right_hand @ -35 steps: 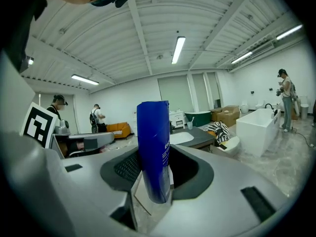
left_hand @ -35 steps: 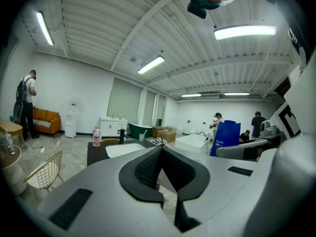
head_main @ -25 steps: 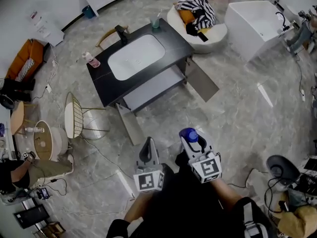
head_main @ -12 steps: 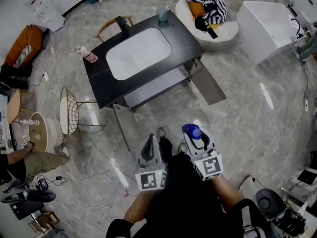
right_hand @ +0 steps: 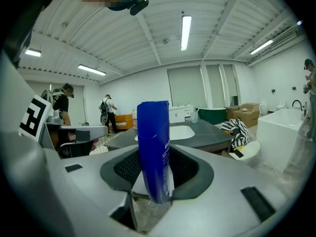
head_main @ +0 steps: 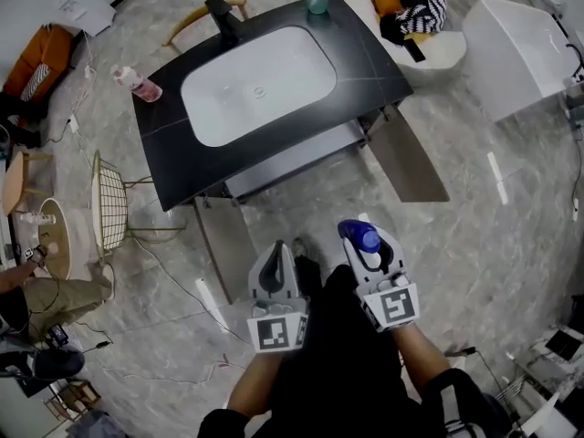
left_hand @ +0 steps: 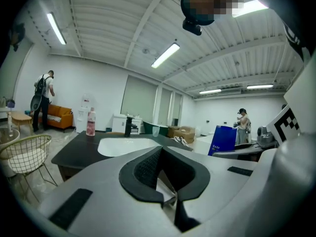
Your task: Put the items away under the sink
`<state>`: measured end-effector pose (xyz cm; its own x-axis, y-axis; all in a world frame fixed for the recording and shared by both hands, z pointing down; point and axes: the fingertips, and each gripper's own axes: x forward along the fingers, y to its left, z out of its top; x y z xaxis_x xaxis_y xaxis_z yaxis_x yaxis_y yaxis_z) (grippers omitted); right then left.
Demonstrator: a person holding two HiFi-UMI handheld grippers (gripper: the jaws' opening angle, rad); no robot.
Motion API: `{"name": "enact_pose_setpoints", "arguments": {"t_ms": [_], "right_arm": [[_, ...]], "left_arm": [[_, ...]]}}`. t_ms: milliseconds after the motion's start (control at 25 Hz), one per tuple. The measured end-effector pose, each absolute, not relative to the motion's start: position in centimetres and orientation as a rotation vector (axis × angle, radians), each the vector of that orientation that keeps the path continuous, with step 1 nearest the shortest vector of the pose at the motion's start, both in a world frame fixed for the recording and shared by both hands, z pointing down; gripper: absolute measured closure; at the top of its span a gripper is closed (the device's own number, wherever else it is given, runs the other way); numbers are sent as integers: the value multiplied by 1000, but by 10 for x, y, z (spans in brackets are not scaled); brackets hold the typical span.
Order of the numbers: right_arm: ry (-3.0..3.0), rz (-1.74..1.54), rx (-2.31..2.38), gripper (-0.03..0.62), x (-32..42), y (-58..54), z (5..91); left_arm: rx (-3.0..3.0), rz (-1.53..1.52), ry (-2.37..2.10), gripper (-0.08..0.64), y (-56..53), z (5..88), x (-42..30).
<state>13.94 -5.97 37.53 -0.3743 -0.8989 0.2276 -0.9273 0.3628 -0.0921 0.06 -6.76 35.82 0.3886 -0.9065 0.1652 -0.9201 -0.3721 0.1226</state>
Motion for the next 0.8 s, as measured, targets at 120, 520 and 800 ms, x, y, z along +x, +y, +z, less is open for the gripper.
{"name": "enact_pose_setpoints", "arguments": {"t_ms": [120, 520, 800], "right_arm": [[-2478, 295, 1652, 431, 138, -83, 424], [-2499, 294, 1608, 431, 130, -133, 575], [-2546, 211, 1543, 431, 118, -142, 676]], "left_arm": [[2471, 117, -1644, 545, -88, 410, -3], [2444, 4, -1650, 545, -130, 560, -9], [2459, 16, -1733, 545, -132, 651, -22]]}}
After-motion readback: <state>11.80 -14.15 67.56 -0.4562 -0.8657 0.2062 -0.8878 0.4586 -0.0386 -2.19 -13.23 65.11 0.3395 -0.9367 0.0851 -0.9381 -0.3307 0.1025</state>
